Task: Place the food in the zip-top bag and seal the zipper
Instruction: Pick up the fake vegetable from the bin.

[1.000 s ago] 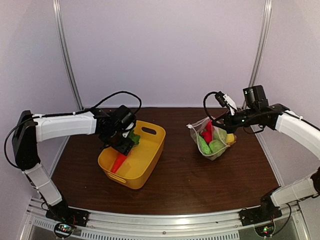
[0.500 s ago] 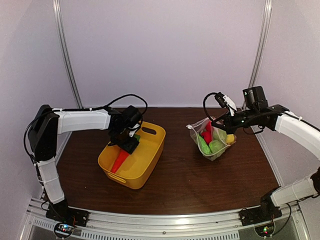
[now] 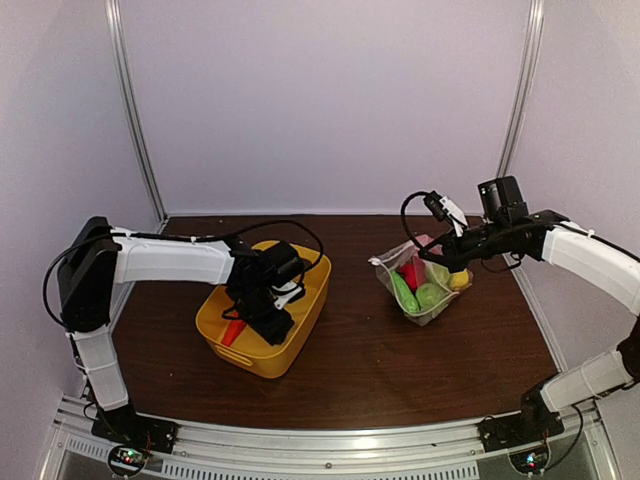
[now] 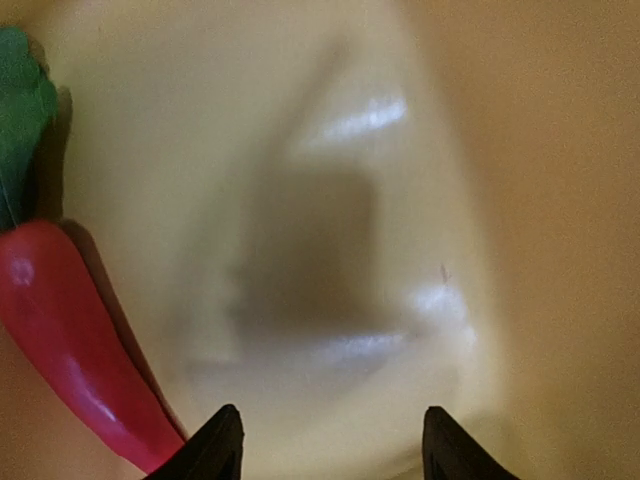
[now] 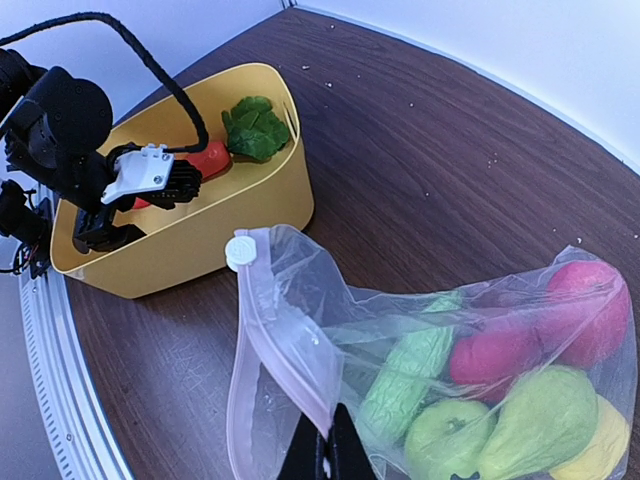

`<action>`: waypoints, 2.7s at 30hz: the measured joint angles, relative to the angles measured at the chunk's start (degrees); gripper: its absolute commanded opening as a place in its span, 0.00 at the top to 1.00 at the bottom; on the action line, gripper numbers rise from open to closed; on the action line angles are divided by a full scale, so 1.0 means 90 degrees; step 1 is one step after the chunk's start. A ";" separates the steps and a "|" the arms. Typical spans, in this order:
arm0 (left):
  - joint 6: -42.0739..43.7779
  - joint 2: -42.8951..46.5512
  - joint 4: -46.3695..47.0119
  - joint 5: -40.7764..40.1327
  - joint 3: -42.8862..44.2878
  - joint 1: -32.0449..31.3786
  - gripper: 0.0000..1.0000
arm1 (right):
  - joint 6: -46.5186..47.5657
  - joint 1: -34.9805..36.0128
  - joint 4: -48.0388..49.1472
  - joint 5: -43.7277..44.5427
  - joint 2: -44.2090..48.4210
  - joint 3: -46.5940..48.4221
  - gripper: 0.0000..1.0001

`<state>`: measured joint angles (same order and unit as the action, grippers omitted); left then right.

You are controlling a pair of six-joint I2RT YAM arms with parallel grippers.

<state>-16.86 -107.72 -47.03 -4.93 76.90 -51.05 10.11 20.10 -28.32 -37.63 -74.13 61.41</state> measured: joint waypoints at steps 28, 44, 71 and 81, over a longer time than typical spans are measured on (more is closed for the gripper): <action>-0.0104 -0.0036 -0.0070 -0.0974 0.0311 0.1212 0.36 | 0.0022 0.0000 -0.0010 0.0007 -0.0189 0.0000 1.00; 0.0097 -0.0738 0.0306 -0.0872 0.0678 0.1263 0.44 | 0.0061 0.0000 -0.0012 0.0012 -0.0189 0.0000 1.00; 0.0126 0.0600 -0.0007 -0.0884 0.1304 0.0911 0.75 | 0.0138 0.0000 -0.0767 0.0364 -0.0168 0.0665 1.00; 0.0469 0.2766 0.2841 -0.0296 0.0469 -0.0605 0.78 | 0.0714 -0.0010 -0.2630 0.1387 -0.0199 0.2722 1.00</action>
<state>-12.64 -82.83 -21.45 -7.60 81.12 -56.49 16.53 20.01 -51.99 -25.15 -75.92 85.91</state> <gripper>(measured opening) 0.394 0.005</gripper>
